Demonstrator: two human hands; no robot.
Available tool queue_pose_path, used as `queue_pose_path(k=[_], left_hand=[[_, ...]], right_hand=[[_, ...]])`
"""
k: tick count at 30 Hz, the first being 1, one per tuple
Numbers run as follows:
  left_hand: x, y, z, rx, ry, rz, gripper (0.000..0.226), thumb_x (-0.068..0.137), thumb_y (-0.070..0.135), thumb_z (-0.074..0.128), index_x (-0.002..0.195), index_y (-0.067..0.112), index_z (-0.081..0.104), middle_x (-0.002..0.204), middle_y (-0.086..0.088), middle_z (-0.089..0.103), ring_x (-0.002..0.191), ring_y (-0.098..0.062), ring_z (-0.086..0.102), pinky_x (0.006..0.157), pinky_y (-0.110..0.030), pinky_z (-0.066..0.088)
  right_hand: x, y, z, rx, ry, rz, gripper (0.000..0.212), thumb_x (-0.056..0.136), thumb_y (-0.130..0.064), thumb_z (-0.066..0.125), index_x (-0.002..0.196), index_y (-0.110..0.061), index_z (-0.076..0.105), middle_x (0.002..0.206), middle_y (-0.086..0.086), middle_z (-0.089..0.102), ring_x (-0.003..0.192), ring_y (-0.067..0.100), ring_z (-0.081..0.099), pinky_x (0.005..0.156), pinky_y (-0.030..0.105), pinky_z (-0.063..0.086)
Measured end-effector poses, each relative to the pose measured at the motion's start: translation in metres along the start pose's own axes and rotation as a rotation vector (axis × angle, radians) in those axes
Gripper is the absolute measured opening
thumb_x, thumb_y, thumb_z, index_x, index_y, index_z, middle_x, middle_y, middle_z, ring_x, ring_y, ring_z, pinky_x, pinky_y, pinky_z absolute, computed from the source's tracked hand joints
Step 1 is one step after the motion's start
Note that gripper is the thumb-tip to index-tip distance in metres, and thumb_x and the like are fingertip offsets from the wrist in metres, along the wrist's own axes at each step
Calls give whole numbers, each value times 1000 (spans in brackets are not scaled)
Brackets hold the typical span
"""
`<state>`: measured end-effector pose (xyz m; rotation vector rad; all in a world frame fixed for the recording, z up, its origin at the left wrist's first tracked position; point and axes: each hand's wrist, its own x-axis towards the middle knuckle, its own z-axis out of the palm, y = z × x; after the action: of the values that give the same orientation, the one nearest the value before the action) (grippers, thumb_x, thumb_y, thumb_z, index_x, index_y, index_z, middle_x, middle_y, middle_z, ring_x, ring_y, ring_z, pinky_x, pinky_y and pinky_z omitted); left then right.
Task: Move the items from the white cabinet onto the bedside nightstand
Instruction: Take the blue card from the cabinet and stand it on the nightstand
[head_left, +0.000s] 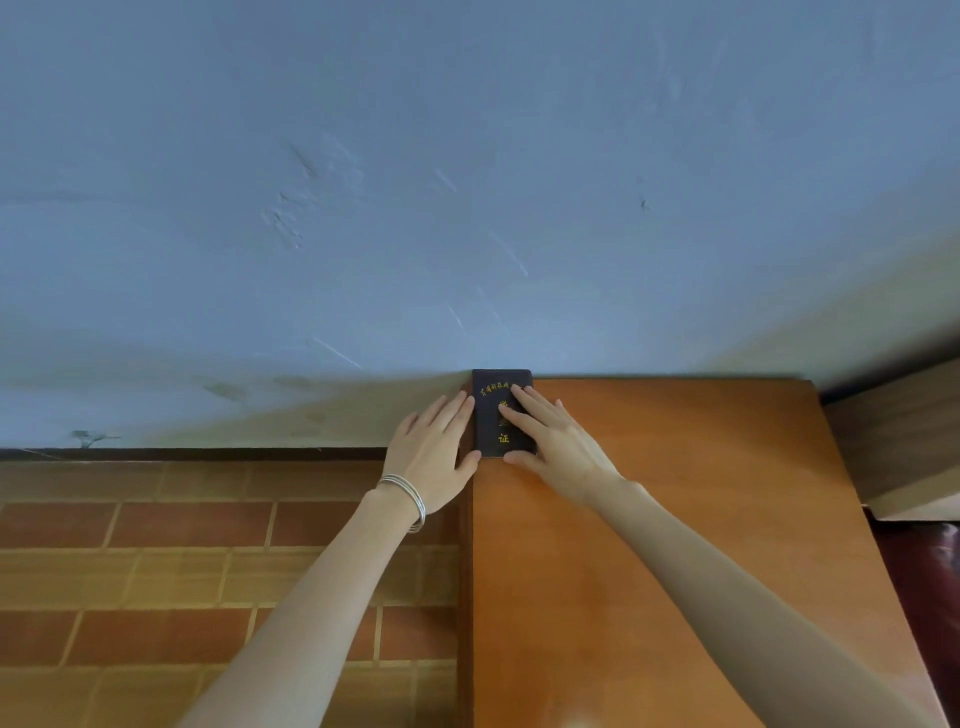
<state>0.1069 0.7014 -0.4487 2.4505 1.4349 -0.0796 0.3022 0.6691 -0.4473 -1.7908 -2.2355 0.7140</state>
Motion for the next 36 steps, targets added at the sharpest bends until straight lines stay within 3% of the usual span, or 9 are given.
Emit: queue_pose_path(k=[2,7,11,15,19,23,27,36], left_hand=[[-4,9,-24,14,10,32,65,95,43,42,149,14,21,155,0,21,142,-17,17,113,-34,18],[-7,67,-123,70,78,158,58,93,44,44,143,14,38,148,-3,37,136,-22,33,110,-40,24],[-13,144,-218,59,219,380,55,86,49,37,123,15,61,130,-3,58,120,-24,53,102,-48,37],[-27,228,-298,24,325,624,56,89,52,36,122,15,62,128,-5,59,121,-27,52,101,-50,39],[-56,312,-350,-8,339,861,57,91,54,32,126,19,59,130,-6,58,120,-30,52,101,-52,38],[-100,392,-372,-58,345,1154,54,85,49,42,126,19,60,128,-7,59,119,-29,51,103,-50,31],[-173,459,-370,-64,257,1479,57,83,52,43,128,21,58,127,-6,59,119,-28,51,98,-52,37],[-417,537,-325,-142,19,2178,58,82,54,40,124,21,62,121,-5,63,113,-30,57,96,-49,36]], right_hand=[[-9,-5,-25,-2,65,1,57,90,-28,60,141,-17,38,154,5,21,143,17,13,116,39,9],[-59,-24,-129,-210,250,35,49,81,-20,71,127,-9,55,134,13,52,130,29,43,106,53,33],[-127,-41,-230,-358,351,149,49,84,-31,65,127,-11,56,133,10,54,127,28,45,106,52,32],[-217,-58,-322,-384,483,356,52,88,-42,44,129,-11,54,133,9,54,129,26,44,107,52,33],[-322,-92,-376,-428,631,551,53,88,-41,46,133,-12,50,136,8,51,130,24,42,108,51,30],[-428,-143,-377,-482,702,797,51,90,-41,49,135,-15,48,138,7,49,132,23,39,109,50,28],[-527,-218,-340,-492,709,1116,53,93,-45,40,136,-16,45,140,8,47,133,23,38,109,48,25],[-676,-466,-219,-414,750,1925,58,88,-47,41,137,-17,46,140,6,48,132,22,40,108,48,32]])
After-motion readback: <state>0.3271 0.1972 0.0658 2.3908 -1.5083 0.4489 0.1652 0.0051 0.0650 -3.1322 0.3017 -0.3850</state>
